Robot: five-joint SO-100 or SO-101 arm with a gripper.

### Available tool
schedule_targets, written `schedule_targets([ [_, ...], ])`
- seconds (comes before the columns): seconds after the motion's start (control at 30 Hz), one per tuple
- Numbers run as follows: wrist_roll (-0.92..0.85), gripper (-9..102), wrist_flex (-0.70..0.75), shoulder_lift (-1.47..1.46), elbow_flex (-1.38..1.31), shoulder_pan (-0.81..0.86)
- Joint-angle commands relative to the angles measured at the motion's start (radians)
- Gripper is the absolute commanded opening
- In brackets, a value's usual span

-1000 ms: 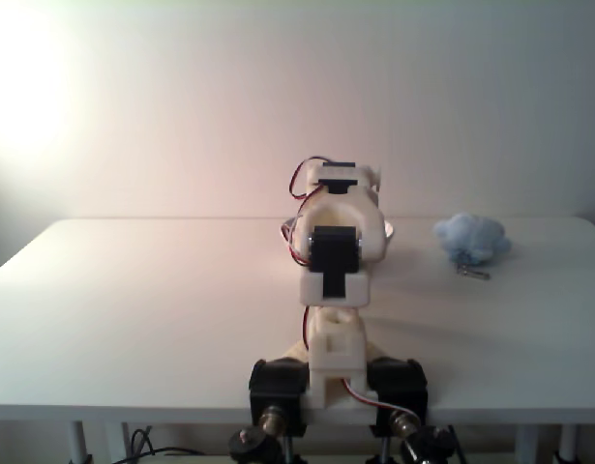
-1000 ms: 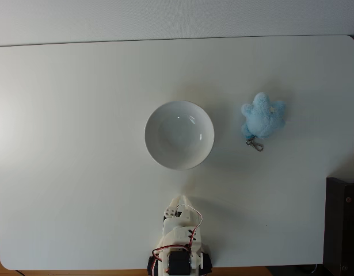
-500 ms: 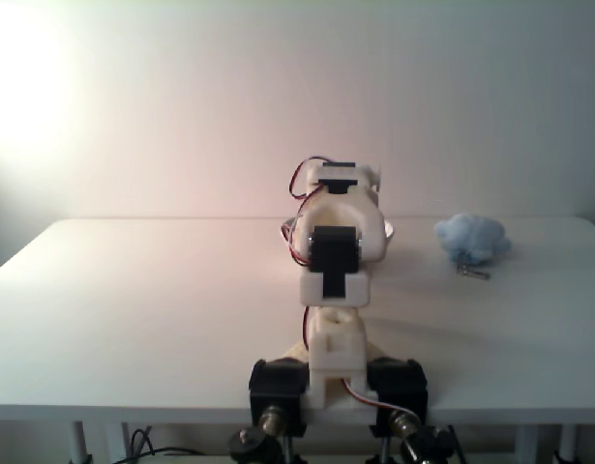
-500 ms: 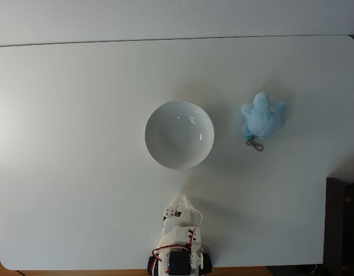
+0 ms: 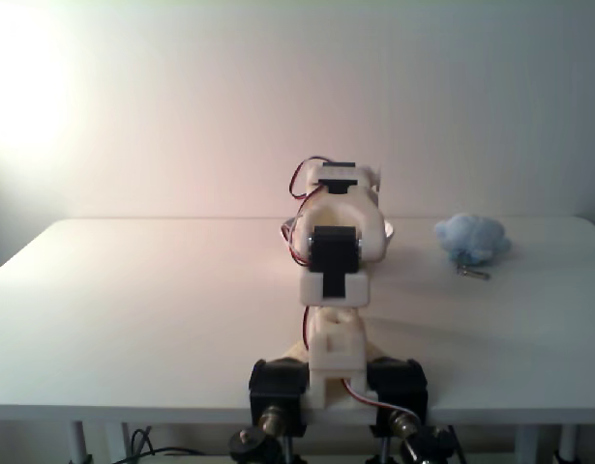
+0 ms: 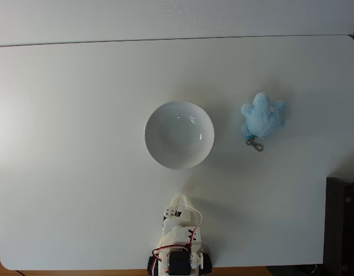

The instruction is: Grasp a skyblue doll and put it into the bowl.

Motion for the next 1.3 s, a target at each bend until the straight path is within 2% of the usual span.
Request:
schedule_targets([
  [0.0, -0.002, 0, 0.015, 0.285, 0.012, -0.005],
  [1.07, 0.003, 0, 0.003, 0.29, 0.011, -0.006],
  [1.27, 0.003, 0, 0.002, 0.29, -0.089, -0.006],
])
